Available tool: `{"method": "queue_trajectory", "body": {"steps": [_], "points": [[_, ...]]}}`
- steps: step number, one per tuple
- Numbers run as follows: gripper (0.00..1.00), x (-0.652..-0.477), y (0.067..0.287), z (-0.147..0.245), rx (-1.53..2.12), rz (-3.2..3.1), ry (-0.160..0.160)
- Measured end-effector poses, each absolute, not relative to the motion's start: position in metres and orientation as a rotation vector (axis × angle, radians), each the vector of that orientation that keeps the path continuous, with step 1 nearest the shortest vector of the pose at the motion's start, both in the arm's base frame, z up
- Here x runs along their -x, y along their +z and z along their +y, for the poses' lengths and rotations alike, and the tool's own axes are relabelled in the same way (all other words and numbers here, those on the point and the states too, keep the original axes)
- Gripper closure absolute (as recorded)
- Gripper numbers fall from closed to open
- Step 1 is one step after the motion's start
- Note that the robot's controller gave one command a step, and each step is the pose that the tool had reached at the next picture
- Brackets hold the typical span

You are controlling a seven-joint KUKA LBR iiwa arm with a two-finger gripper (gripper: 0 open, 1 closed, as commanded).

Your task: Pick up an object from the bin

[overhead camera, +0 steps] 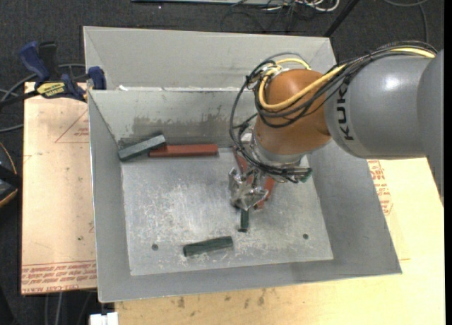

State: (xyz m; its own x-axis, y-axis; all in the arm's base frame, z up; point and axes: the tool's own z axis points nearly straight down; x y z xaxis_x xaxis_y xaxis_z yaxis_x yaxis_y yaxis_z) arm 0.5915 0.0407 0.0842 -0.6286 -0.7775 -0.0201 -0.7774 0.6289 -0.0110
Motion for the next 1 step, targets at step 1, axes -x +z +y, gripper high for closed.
{"method": "queue_trajectory", "body": {"steps": [1], "points": [[1.00, -0.5837, 0.1216, 0.0332, 1.333, 2.846, 0.006]]}}
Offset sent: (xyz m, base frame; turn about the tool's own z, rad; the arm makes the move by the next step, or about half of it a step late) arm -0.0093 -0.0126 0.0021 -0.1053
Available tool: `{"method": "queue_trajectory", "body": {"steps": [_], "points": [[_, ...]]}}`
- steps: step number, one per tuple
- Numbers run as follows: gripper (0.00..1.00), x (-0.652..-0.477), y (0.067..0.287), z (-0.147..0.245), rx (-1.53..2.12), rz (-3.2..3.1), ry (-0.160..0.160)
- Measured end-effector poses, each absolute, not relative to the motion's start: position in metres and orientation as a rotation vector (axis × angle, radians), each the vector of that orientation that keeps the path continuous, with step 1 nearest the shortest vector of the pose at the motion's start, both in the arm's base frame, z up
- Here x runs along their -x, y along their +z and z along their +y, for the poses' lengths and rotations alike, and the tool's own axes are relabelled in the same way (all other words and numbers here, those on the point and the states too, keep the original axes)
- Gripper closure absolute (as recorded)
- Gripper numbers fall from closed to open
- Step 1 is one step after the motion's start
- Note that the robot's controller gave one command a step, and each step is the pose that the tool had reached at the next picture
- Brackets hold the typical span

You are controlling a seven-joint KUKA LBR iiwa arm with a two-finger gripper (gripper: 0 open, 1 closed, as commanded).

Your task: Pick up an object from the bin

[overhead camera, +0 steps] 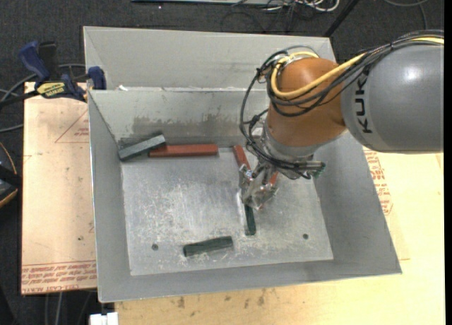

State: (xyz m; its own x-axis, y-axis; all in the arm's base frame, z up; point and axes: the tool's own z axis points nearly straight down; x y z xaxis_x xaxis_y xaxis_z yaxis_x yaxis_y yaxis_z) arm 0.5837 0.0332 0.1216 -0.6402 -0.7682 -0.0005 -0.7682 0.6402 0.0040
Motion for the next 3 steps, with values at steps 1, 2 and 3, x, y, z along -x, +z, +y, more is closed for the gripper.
{"method": "queue_trajectory", "body": {"steps": [1, 2, 3], "points": [[0.00, -0.583, 0.094, 0.030, -1.482, -2.772, -0.003], [0.00, -0.582, 0.086, 0.030, -1.498, -2.763, -0.004], [1.00, -0.591, 0.078, 0.029, -1.970, -2.461, 0.003]]}}
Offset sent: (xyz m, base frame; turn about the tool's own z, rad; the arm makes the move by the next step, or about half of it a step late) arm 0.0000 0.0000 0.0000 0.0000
